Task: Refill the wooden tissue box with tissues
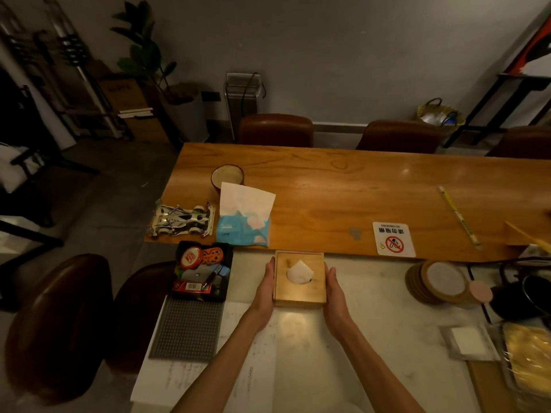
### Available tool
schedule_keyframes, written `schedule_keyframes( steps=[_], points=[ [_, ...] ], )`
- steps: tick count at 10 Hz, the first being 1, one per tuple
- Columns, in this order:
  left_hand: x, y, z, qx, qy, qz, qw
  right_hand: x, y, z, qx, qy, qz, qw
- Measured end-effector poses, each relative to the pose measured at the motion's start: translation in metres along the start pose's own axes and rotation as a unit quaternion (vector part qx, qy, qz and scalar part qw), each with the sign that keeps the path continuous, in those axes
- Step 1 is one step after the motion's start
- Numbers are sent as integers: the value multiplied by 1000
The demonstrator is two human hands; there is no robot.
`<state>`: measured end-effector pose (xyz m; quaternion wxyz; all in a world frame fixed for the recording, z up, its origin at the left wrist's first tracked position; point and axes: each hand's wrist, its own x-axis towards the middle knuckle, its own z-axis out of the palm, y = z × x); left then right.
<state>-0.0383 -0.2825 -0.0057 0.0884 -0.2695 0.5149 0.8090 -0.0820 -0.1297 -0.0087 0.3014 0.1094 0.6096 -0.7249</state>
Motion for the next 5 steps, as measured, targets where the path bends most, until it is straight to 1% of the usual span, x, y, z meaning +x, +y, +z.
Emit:
schedule_keyframes(
  steps=[3, 4, 5],
  points=[
    [11, 9, 2, 4, 19, 6, 1000, 4, -11, 5, 3, -2, -7, 1000],
    [4, 16, 2, -8, 28, 1, 1000, 0, -14, 0, -48, -9, -18, 999],
    [-7, 3, -7, 73, 30, 41, 996, -8, 2, -11, -222, 3, -74, 972]
  ],
)
